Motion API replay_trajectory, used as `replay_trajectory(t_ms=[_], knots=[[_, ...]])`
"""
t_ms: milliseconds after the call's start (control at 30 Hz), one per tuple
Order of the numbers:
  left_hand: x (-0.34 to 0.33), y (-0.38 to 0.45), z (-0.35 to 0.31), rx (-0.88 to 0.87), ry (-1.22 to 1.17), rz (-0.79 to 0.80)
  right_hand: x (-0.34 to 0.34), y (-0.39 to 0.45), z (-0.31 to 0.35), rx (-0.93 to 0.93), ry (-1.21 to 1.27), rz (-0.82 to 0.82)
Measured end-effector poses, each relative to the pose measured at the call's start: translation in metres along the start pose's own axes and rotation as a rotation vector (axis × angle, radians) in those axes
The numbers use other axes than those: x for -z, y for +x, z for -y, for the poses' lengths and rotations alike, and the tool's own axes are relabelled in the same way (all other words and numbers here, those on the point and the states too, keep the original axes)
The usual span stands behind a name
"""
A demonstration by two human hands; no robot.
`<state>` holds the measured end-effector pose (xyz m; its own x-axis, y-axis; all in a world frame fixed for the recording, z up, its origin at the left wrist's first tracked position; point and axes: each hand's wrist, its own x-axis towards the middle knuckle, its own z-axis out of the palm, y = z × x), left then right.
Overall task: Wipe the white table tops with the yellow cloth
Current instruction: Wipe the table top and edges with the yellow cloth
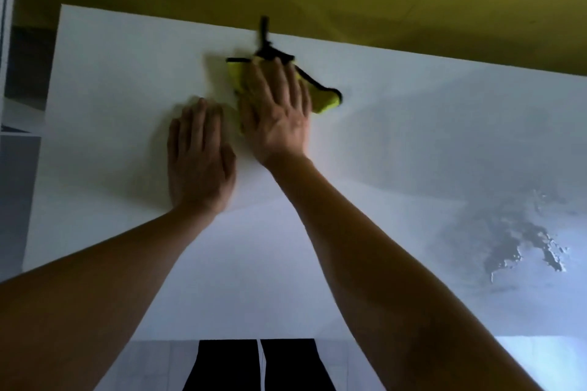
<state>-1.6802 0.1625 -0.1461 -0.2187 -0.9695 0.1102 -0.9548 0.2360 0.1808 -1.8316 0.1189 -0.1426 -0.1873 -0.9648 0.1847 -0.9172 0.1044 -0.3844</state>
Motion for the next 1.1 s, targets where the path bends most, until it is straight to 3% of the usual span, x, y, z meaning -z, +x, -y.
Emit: replay_trajectory(t_ms=[133, 300, 433, 533, 667, 833, 1000, 1100], knots=[[0.001, 0.001, 0.001, -0.007, 0.007, 0.009, 0.001, 0.008, -0.024, 0.081, 0.004, 0.01], [0.002, 0.002, -0.001, 0.005, -0.01, 0.01, 0.027, 0.022, -0.128, -0.183, -0.12, -0.219], [0.0, 0.002, -0.005, 0.014, -0.008, -0.008, 0.06, 0.04, -0.196, -0.454, -0.174, -0.164], [-0.001, 0.002, -0.006, 0.024, 0.008, -0.003, 0.052, 0.049, -0.192, -0.548, -0.16, -0.203], [-0.001, 0.002, -0.005, 0.033, 0.02, 0.009, 0.015, 0.063, -0.124, -0.241, -0.194, -0.301], [0.0, 0.001, -0.004, 0.041, 0.003, 0.007, -0.027, 0.072, 0.014, 0.205, 0.036, 0.047], [0.001, 0.003, -0.004, 0.046, -0.011, -0.008, -0.033, 0.103, 0.04, 0.309, -0.037, 0.183], [0.0, 0.001, -0.003, 0.037, -0.017, 0.0, -0.026, 0.107, 0.013, 0.232, -0.063, 0.129]])
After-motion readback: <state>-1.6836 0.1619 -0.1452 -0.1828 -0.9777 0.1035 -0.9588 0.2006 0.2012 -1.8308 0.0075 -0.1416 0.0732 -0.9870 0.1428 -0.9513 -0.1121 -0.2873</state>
